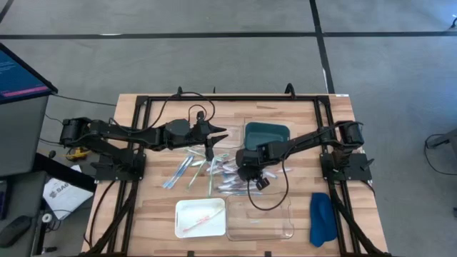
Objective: Pick & Place Toothbrushes
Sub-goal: Put the purple toothbrush into the green bin
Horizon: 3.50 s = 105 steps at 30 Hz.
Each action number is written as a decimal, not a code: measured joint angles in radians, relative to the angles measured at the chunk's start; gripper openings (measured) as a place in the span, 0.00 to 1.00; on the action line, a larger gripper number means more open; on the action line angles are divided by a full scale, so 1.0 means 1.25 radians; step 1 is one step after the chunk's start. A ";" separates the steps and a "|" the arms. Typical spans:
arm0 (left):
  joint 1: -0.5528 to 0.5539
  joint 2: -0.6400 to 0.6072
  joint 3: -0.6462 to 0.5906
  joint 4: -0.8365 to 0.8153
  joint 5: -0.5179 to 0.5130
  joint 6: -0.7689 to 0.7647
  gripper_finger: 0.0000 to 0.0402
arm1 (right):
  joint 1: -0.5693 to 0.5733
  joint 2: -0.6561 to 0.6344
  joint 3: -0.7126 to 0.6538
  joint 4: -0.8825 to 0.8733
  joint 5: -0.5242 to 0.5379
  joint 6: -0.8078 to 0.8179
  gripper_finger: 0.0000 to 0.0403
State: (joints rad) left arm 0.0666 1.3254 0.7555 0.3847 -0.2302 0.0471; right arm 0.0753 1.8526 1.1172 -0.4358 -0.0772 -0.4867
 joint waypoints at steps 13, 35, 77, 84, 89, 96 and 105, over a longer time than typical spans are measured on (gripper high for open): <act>0.000 0.000 0.000 -0.002 0.000 0.000 0.24 | -0.005 -0.001 0.000 -0.003 0.000 0.049 0.00; 0.000 0.000 0.000 -0.019 -0.001 -0.002 0.24 | -0.005 -0.142 0.000 -0.001 0.001 0.113 0.00; 0.000 0.000 0.000 -0.050 -0.001 -0.021 0.24 | -0.382 -0.537 -0.283 -0.072 0.080 0.042 0.00; 0.000 0.000 0.000 -0.050 -0.001 -0.021 0.24 | -0.381 -0.535 -0.283 -0.083 -0.009 -0.121 0.00; 0.000 0.000 0.000 -0.050 -0.001 -0.021 0.24 | -0.382 -0.535 -0.283 -0.135 -0.024 -0.196 0.00; 0.000 0.000 0.000 -0.050 -0.001 -0.021 0.24 | -0.381 -0.535 -0.283 -0.122 -0.057 -0.273 0.00; 0.000 0.000 0.000 -0.050 -0.001 -0.021 0.24 | -0.382 -0.535 -0.283 -0.130 -0.091 -0.361 0.00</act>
State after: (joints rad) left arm 0.0669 1.3254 0.7555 0.3218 -0.2310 0.0208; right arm -0.4023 1.1843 0.7635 -0.5987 -0.1909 -0.9385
